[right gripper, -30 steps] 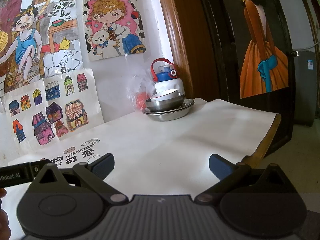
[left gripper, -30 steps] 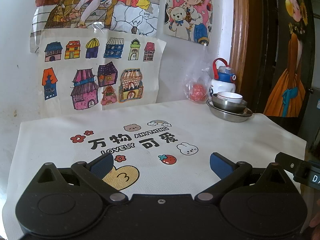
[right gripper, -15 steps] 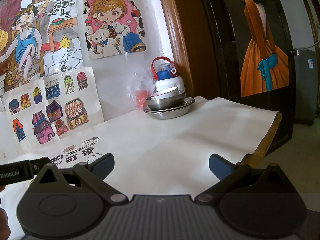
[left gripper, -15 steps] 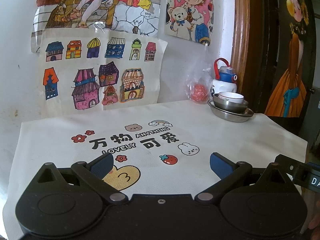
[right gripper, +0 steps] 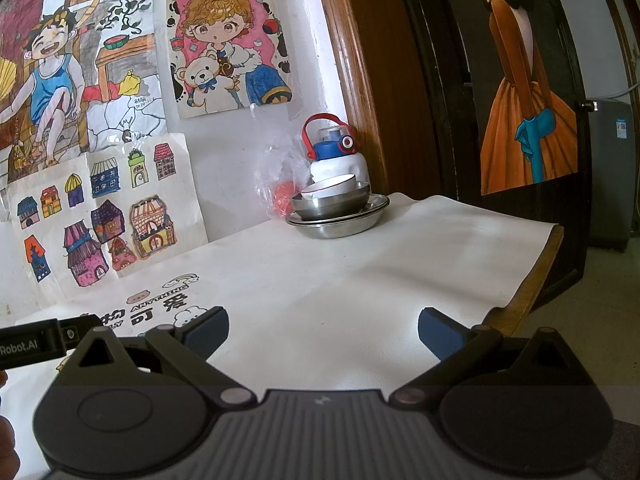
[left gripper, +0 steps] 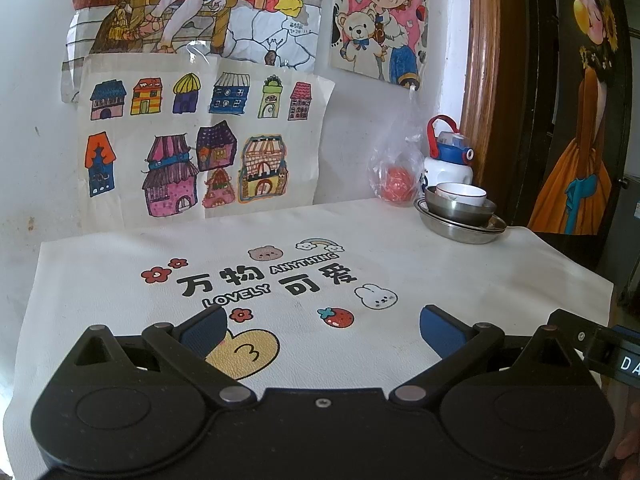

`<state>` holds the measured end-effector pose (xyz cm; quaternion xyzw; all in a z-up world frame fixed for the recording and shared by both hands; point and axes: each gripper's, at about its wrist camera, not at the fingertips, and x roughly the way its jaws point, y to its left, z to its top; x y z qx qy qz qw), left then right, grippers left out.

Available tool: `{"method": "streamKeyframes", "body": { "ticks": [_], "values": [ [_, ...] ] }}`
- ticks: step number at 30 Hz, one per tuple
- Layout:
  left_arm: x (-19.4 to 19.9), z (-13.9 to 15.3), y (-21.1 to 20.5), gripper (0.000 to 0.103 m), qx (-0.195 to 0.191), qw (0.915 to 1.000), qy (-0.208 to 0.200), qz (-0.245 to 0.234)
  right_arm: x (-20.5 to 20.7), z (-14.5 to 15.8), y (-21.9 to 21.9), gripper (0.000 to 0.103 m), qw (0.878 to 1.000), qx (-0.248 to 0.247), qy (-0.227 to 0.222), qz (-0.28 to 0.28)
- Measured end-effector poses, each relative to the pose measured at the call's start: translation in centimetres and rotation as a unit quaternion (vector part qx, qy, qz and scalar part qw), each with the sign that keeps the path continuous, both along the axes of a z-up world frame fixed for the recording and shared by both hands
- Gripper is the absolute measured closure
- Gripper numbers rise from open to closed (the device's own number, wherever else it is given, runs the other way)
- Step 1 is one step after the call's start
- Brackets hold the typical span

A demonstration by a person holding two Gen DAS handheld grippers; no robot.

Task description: Organize plates and bowls

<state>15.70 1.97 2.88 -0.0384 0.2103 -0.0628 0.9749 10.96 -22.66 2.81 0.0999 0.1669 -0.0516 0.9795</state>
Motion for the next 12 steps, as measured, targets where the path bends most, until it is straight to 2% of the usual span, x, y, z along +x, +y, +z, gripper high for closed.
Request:
{"method": "streamKeyframes", "body": {
  "ticks": [12],
  "values": [
    [-0.04, -0.12, 0.04, 0.001, -0.003, 1.0, 0.001, 0.0, 0.03, -0.03, 0.06, 0.0, 1.0, 0.0, 0.001, 0.001]
  ]
}}
